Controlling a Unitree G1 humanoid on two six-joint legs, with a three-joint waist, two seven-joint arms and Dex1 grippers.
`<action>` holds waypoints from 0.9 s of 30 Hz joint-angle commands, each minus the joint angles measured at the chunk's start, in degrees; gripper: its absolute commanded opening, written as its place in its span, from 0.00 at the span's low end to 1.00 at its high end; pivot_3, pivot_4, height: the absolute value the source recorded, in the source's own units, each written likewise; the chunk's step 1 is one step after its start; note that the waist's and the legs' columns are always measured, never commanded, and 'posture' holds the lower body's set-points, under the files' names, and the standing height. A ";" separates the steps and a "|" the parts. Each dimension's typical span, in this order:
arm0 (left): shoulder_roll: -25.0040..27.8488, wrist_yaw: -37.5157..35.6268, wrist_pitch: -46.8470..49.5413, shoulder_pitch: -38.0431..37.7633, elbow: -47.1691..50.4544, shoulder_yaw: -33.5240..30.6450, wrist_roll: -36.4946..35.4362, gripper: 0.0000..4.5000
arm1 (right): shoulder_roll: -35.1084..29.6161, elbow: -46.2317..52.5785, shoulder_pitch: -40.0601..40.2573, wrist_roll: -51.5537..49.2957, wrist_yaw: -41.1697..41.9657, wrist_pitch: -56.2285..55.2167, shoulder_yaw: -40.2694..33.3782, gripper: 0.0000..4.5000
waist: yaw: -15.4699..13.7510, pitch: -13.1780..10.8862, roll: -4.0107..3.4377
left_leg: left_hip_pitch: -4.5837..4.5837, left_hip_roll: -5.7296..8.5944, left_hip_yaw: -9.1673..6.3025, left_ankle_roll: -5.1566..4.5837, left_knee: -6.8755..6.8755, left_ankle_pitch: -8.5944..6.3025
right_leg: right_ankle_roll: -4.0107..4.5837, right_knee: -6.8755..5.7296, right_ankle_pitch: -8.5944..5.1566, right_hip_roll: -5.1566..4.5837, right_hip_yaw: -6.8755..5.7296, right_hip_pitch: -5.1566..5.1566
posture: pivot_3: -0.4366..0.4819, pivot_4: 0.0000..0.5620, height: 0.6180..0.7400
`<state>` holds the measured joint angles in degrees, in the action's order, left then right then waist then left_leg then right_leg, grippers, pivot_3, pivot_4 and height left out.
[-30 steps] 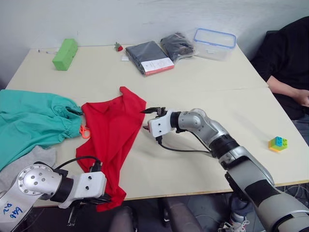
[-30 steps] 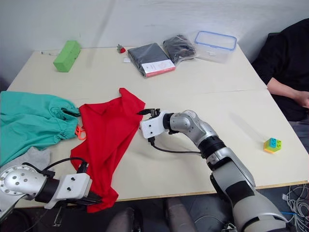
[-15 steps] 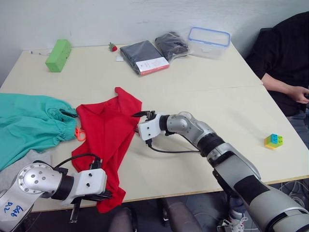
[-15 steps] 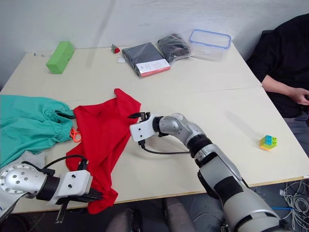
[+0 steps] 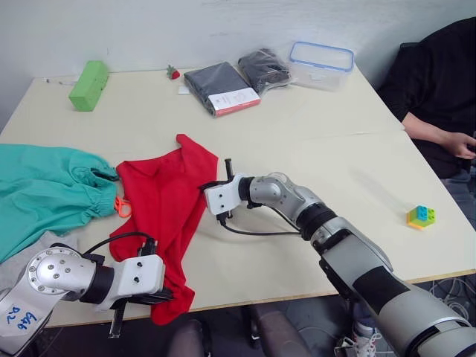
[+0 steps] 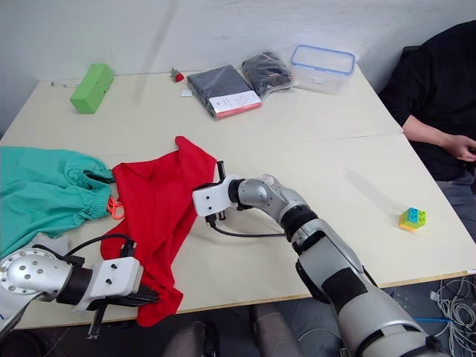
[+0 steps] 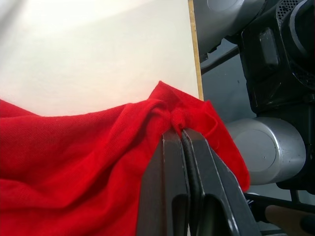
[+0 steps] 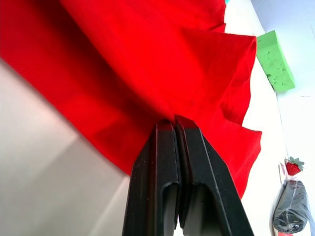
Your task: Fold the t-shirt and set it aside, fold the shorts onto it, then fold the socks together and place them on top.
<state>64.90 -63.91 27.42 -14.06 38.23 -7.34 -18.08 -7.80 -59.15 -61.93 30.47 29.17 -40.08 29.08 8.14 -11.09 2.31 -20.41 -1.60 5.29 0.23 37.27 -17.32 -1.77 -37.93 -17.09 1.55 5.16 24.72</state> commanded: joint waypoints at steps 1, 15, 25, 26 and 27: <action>-0.37 0.15 0.11 0.45 1.98 -0.28 -0.78 0.00 | -2.82 2.49 0.02 -0.96 1.29 -2.48 -0.42 0.00 | -0.04 0.00 0.00 | 0.00 0.00 0.00 0.00 0.00 0.00 | 0.00 0.01 0.00 0.00 0.00 0.00 | 0.48 0.27 1.00; -1.82 -0.64 1.37 6.95 1.13 2.92 -3.35 0.00 | -45.04 46.65 23.31 -26.13 33.48 4.22 -10.61 0.00 | -2.11 -0.02 -0.03 | 0.01 0.04 -0.11 -0.06 -0.10 -0.14 | -0.24 0.15 -0.17 -0.04 -0.04 -0.13 | 0.48 0.27 1.00; -2.25 -3.34 -0.06 12.63 -1.63 7.70 -3.89 0.00 | -71.89 70.24 58.49 -43.55 46.99 18.64 -24.19 0.00 | -2.83 -0.07 -0.05 | 0.20 0.04 -0.02 -0.08 0.04 -0.12 | -0.28 0.13 -0.28 -0.02 0.06 -0.34 | 0.48 0.27 1.00; -2.01 -3.79 0.00 12.48 -1.49 7.83 -4.09 0.00 | -72.93 72.35 61.99 -44.92 47.32 20.35 -26.25 0.00 | -2.84 -0.08 -0.02 | 0.23 0.04 -0.02 -0.09 0.04 -0.12 | -0.29 0.14 -0.27 -0.02 0.07 -0.36 | 0.48 0.27 1.00; -1.75 -4.16 0.02 12.22 -1.36 7.84 -4.24 0.00 | -73.56 74.15 64.96 -45.92 47.66 21.94 -28.38 0.00 | -2.99 -0.09 -0.01 | 0.21 0.05 -0.01 -0.11 0.07 -0.10 | -0.31 0.13 -0.27 -0.02 0.08 -0.36 | 0.48 0.27 1.00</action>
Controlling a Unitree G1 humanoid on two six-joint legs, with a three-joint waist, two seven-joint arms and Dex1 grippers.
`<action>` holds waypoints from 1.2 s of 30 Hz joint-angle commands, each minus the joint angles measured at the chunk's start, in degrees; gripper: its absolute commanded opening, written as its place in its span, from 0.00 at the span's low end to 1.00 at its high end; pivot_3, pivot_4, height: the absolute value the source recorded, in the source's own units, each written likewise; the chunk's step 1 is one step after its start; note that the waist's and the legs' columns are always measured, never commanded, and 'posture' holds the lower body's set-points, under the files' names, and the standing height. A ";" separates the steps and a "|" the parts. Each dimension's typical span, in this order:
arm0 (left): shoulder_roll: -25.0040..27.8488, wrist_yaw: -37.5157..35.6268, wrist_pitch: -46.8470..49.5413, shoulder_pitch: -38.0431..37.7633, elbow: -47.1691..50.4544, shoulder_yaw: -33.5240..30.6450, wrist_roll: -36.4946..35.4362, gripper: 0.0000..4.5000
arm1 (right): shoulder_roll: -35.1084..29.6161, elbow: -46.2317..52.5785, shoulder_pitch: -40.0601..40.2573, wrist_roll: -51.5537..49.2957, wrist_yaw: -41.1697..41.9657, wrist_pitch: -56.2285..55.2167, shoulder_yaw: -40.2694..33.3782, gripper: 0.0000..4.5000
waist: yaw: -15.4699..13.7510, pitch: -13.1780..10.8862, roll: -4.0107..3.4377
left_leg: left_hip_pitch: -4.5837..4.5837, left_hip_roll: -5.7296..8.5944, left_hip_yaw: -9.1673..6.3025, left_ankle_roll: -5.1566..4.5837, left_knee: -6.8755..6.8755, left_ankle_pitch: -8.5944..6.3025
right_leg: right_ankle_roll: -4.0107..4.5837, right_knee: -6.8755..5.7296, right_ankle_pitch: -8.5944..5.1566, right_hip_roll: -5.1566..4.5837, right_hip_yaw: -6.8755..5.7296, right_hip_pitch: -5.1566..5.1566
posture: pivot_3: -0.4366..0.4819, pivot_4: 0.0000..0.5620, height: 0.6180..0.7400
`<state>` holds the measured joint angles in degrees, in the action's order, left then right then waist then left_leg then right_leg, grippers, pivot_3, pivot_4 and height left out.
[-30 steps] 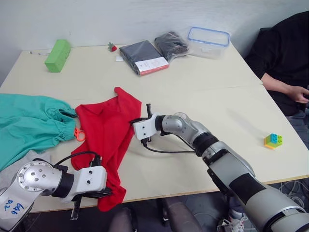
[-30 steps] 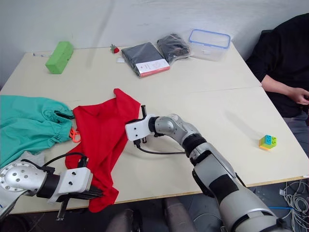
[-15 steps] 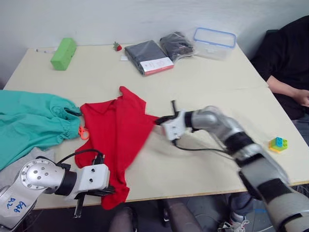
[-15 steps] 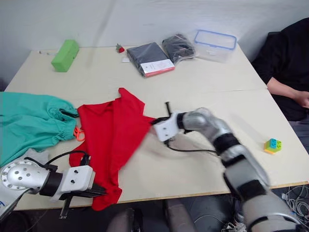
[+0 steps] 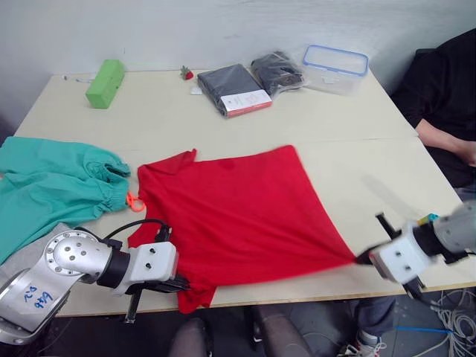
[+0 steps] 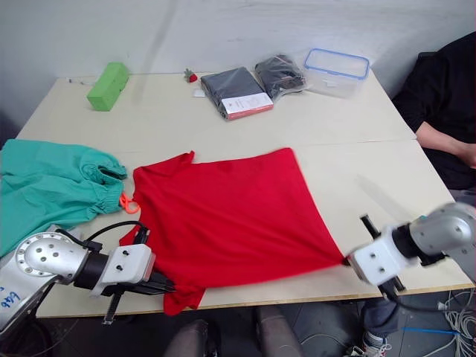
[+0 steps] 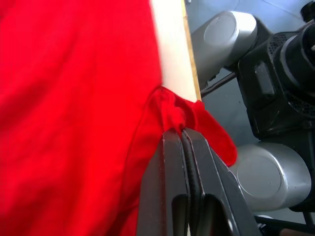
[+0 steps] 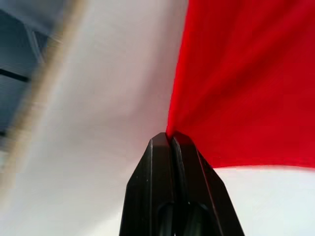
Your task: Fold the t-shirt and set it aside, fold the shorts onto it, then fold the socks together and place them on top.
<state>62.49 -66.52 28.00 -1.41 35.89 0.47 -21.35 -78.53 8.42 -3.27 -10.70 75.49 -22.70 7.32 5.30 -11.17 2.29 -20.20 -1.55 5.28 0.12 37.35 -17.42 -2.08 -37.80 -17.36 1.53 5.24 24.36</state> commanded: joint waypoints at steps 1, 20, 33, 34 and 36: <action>1.01 -1.92 -0.45 -0.80 1.13 -0.03 -1.07 0.00 | -2.97 8.11 9.10 -5.47 1.54 6.24 -8.95 0.00 | -0.27 -0.01 0.03 | 0.00 0.00 -0.01 -0.01 0.02 0.02 | -0.01 0.00 0.00 0.00 0.01 0.00 | 0.48 0.27 1.00; 8.05 -13.30 10.25 -14.03 2.00 -20.60 -15.14 0.00 | 3.76 19.32 18.82 -22.16 6.48 34.18 -23.95 0.00 | -0.68 -0.19 0.37 | -0.10 -0.01 -0.06 0.02 -0.08 0.02 | -0.03 0.07 -0.06 -0.01 -0.05 0.09 | 0.48 0.27 1.00; -2.60 -0.03 18.77 13.49 -19.34 -6.85 -14.72 0.00 | 11.06 2.47 -4.05 -29.84 4.13 57.32 -12.16 0.00 | -0.76 -0.25 0.47 | -0.17 0.02 -0.04 -0.17 0.05 0.12 | -0.07 0.35 0.26 -0.01 -0.01 0.00 | 0.48 0.27 1.00; -3.68 1.16 19.53 15.05 -20.65 -5.84 -14.29 0.00 | 12.11 0.65 -5.72 -29.50 3.68 58.57 -11.36 0.00 | -0.70 -0.24 0.47 | -0.30 0.03 -0.03 -0.18 0.05 0.11 | -0.15 0.36 0.30 -0.02 -0.01 0.11 | 0.48 0.27 1.00; -6.21 4.37 21.48 17.94 -23.62 -4.41 -13.45 0.00 | 14.36 -2.33 -8.65 -28.74 2.30 60.84 -10.06 0.00 | -0.59 -0.24 0.47 | -0.39 0.02 -0.03 -0.17 0.09 0.03 | -0.19 0.30 0.32 -0.02 -0.02 0.20 | 0.48 0.27 1.00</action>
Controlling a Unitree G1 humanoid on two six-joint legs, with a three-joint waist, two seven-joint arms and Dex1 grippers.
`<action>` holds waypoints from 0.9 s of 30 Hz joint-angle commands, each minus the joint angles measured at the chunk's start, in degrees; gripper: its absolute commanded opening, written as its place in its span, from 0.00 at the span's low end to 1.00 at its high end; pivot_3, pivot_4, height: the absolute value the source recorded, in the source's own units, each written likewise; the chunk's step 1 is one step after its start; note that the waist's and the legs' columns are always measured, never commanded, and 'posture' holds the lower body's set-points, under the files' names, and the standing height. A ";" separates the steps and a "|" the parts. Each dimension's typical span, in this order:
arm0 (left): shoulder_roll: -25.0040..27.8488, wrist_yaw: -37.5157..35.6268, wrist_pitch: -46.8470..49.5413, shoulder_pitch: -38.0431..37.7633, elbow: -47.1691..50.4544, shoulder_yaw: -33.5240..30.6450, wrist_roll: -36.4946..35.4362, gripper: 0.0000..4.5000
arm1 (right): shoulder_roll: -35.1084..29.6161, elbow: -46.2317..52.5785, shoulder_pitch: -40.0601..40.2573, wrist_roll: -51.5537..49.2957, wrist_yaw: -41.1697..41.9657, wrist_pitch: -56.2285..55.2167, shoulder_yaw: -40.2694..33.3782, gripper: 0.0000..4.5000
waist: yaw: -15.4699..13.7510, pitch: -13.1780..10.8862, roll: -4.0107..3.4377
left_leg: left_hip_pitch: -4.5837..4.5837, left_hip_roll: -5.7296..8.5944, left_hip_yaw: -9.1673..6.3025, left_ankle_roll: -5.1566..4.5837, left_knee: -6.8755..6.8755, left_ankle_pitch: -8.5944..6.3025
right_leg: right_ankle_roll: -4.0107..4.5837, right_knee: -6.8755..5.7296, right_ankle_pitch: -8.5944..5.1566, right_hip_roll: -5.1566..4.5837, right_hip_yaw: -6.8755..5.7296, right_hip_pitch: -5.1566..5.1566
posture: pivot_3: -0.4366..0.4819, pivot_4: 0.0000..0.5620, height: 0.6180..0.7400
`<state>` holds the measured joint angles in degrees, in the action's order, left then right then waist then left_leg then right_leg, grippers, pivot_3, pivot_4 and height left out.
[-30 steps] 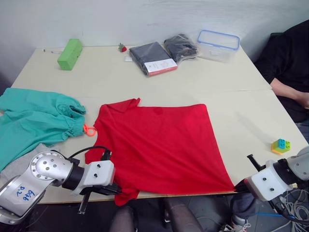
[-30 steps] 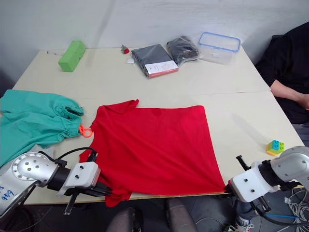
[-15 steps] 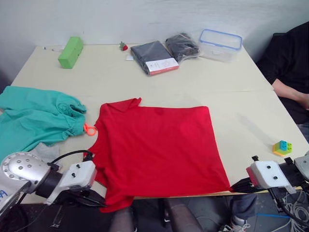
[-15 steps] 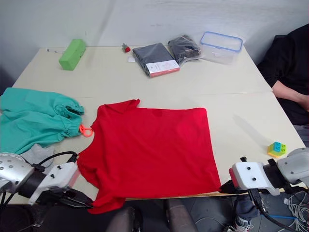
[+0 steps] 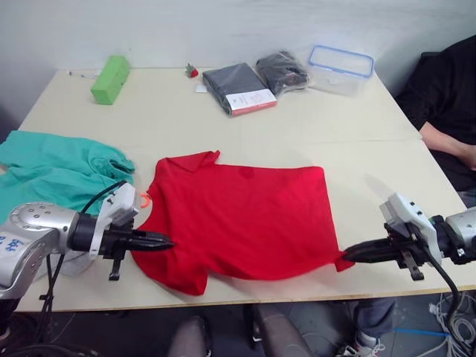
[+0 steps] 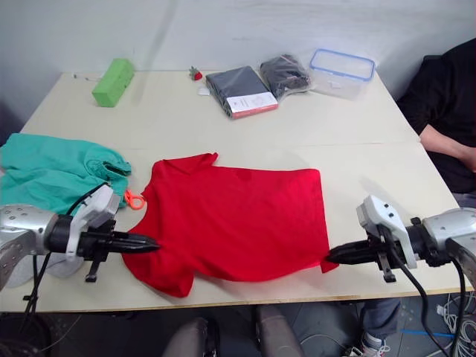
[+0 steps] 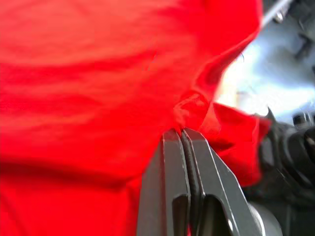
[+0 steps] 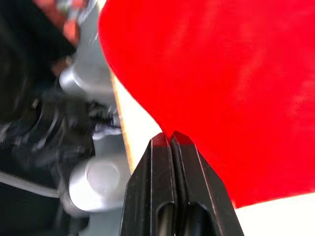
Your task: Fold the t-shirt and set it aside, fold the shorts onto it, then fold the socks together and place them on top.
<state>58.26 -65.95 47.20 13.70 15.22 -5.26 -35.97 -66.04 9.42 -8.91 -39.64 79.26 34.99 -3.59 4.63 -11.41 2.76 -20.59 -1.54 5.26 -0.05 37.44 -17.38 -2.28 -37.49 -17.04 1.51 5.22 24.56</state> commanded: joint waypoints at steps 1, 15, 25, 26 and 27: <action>-3.36 5.70 3.04 3.99 -4.48 1.72 1.79 0.00 | 3.09 -4.44 -4.25 0.17 -2.56 4.58 1.18 0.00 | 0.08 0.00 0.00 | -0.07 0.00 0.00 0.03 -0.01 -0.04 | 0.00 -0.05 0.00 0.00 0.00 0.10 | 0.48 0.27 1.00; -9.67 13.82 7.73 4.28 -6.74 1.03 1.73 0.00 | 8.62 -7.09 -3.82 3.26 -8.57 9.45 -0.02 0.00 | -0.11 0.04 -0.04 | -0.87 -0.05 -0.07 0.14 0.56 -0.15 | -0.05 -0.53 0.04 -0.01 -0.09 0.84 | 0.48 0.27 1.00; -10.80 16.53 7.04 6.06 -5.75 -5.61 -0.06 0.55 | 10.45 -5.58 -3.70 2.82 -13.42 8.36 -6.23 0.46 | 0.00 0.04 -0.04 | -0.86 -0.02 -0.06 0.01 0.67 0.00 | -0.09 -0.53 0.32 -0.01 -0.07 0.79 | 0.48 0.27 1.00; -10.59 16.87 6.73 6.05 -4.90 -6.87 -0.30 0.62 | 10.64 -4.95 -3.52 2.68 -14.02 8.04 -7.45 0.53 | 0.04 0.04 -0.04 | -0.86 -0.02 -0.05 0.01 0.67 0.00 | -0.09 -0.53 0.32 -0.01 -0.07 0.79 | 0.48 0.27 1.00; -10.39 17.26 6.45 6.05 -3.75 -8.37 -0.66 0.69 | 10.73 -4.13 -3.19 2.58 -14.55 7.60 -8.72 0.61 | 0.03 0.04 -0.04 | -0.86 -0.02 -0.05 0.02 0.67 0.00 | -0.09 -0.53 0.32 -0.01 -0.07 0.79 | 0.48 0.27 1.00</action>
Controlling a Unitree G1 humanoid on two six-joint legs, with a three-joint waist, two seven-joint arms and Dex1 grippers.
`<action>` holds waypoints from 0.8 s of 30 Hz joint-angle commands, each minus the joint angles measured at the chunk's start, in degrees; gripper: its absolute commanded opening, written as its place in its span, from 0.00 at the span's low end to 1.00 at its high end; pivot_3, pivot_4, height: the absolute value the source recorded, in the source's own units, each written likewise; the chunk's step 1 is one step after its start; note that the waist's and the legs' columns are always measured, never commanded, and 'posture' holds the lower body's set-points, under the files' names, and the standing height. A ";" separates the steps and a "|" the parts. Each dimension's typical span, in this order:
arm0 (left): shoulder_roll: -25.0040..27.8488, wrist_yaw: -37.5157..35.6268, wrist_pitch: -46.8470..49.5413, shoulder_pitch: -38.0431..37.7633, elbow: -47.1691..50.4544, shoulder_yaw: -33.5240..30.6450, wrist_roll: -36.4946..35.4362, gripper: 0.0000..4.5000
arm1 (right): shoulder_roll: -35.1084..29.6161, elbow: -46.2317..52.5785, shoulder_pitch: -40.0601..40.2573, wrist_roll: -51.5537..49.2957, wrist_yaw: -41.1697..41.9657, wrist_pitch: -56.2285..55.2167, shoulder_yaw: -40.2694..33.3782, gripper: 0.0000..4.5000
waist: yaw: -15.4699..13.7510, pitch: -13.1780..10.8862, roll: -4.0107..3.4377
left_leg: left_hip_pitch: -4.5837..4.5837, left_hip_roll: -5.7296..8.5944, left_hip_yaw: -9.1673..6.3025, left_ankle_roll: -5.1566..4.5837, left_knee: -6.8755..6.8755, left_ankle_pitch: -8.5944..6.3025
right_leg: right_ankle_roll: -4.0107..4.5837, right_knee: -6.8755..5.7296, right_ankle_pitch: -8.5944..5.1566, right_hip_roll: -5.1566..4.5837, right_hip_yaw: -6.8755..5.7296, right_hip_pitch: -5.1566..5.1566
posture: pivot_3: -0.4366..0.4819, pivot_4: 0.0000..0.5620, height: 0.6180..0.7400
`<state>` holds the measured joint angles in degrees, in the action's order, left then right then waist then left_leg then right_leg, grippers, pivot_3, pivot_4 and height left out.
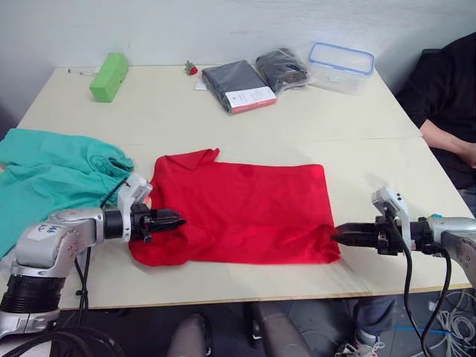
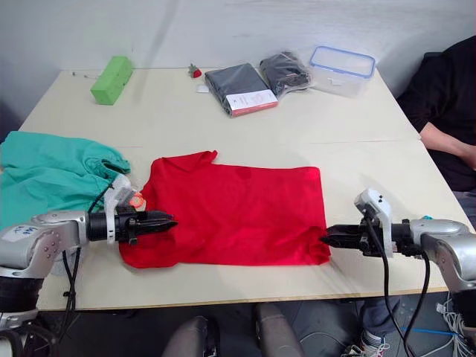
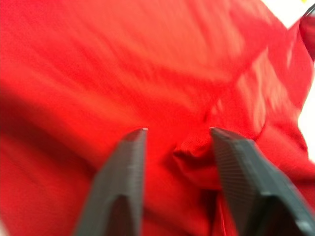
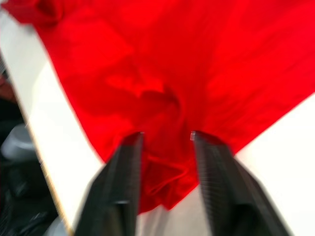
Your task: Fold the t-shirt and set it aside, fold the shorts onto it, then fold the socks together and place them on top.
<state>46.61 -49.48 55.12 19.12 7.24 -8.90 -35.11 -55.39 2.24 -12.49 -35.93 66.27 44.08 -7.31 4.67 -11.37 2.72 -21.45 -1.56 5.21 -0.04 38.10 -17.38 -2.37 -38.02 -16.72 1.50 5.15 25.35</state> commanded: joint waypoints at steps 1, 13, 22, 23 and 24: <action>1.58 1.02 -1.42 0.53 5.57 -5.99 -1.98 0.76 | 0.08 3.94 0.79 -1.21 -1.96 -1.95 -6.09 0.69 | -0.04 0.00 0.00 | 0.00 0.00 0.00 0.01 -0.01 0.00 | 0.00 0.00 0.00 0.00 0.00 0.00 | 0.48 0.27 1.00; 8.59 -0.16 -8.59 -10.29 31.80 0.62 2.36 1.00 | 0.73 28.23 10.20 -0.86 -2.82 -12.84 -10.31 0.99 | -0.10 0.01 -0.01 | 0.06 -0.01 -0.03 0.09 -0.07 -0.08 | -0.06 0.08 -0.03 0.00 0.01 -0.09 | 0.48 0.27 1.00; 5.68 6.25 -9.86 -9.55 33.24 11.26 9.42 0.81 | 1.64 34.85 9.54 -3.47 -6.83 -10.49 -8.51 1.00 | -0.04 -0.01 0.05 | 0.43 0.01 -0.03 -0.14 -0.02 0.09 | -0.16 0.52 0.05 0.00 0.05 -0.77 | 0.48 0.27 1.00; 5.24 7.12 -9.52 -9.15 32.67 12.25 10.34 0.73 | 1.69 35.04 9.51 -3.52 -7.06 -10.48 -8.40 1.00 | -0.07 -0.01 0.05 | 0.41 0.01 -0.04 -0.18 -0.02 0.11 | -0.19 0.58 0.10 0.00 0.05 -0.77 | 0.48 0.27 1.00; 4.98 7.57 -9.40 -8.86 32.27 12.95 11.02 0.66 | 1.72 35.22 9.53 -3.57 -7.26 -10.50 -8.30 1.00 | -0.11 0.00 0.05 | 0.39 0.01 -0.03 -0.20 -0.02 0.12 | -0.21 0.60 0.12 0.00 0.05 -0.77 | 0.48 0.27 1.00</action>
<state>51.87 -42.88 46.30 9.33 39.52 3.48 -25.40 -53.81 35.76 -2.24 -38.41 59.39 33.80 -15.58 4.56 -11.38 2.77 -21.07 -1.54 5.18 -0.24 38.08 -17.27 -2.58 -37.41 -16.60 1.50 5.21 24.59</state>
